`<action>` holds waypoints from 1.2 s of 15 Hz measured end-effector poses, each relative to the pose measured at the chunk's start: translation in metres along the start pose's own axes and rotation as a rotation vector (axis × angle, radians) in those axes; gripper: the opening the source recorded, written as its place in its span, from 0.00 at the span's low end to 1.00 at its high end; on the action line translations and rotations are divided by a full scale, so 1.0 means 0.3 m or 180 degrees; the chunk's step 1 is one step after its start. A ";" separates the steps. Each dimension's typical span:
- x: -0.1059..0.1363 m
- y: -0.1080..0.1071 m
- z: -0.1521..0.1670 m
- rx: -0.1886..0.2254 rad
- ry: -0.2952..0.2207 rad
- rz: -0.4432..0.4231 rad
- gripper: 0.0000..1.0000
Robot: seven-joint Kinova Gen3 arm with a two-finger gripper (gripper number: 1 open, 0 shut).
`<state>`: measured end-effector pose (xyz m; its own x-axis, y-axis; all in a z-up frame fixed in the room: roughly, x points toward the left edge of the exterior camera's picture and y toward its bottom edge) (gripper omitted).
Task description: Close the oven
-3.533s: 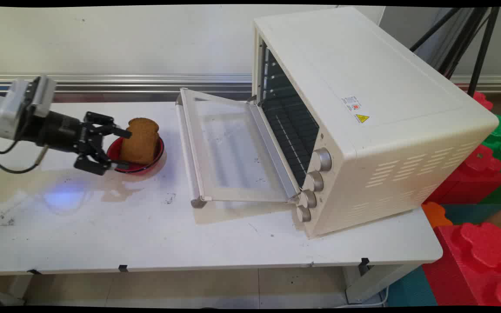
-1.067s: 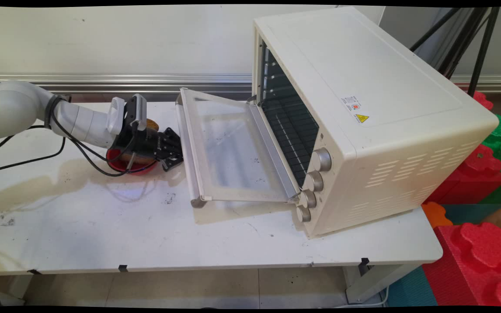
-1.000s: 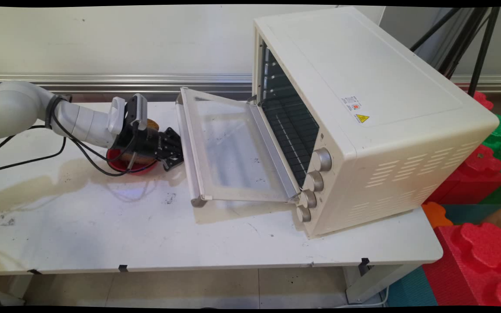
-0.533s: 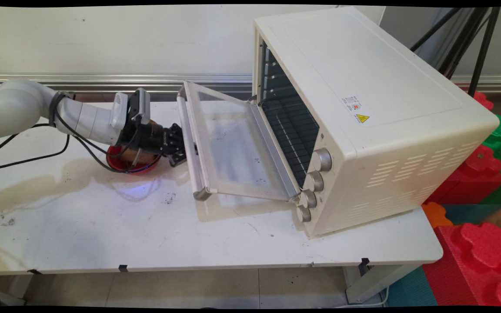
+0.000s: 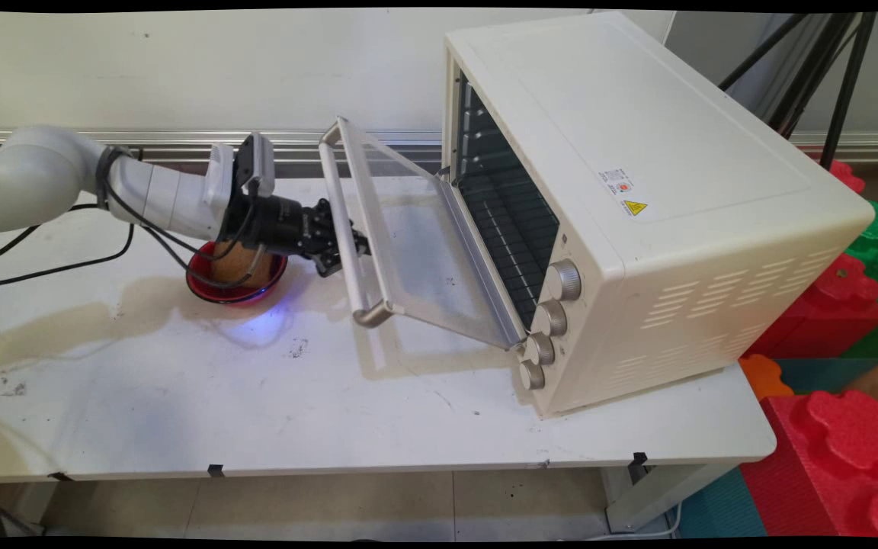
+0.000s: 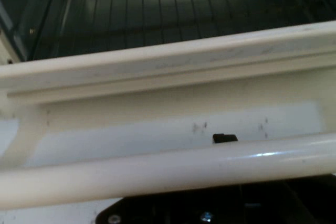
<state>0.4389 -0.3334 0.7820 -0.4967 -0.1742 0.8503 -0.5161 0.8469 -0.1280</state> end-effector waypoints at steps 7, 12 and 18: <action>0.106 0.016 0.064 -0.0028 0.0168 0.0000 0.00; 0.160 0.016 0.105 -0.0026 0.0212 0.0024 0.00; 0.196 0.010 0.126 0.0005 0.0231 0.0053 0.00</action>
<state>0.3820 -0.3600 0.8123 -0.4533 -0.1233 0.8828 -0.5093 0.8486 -0.1430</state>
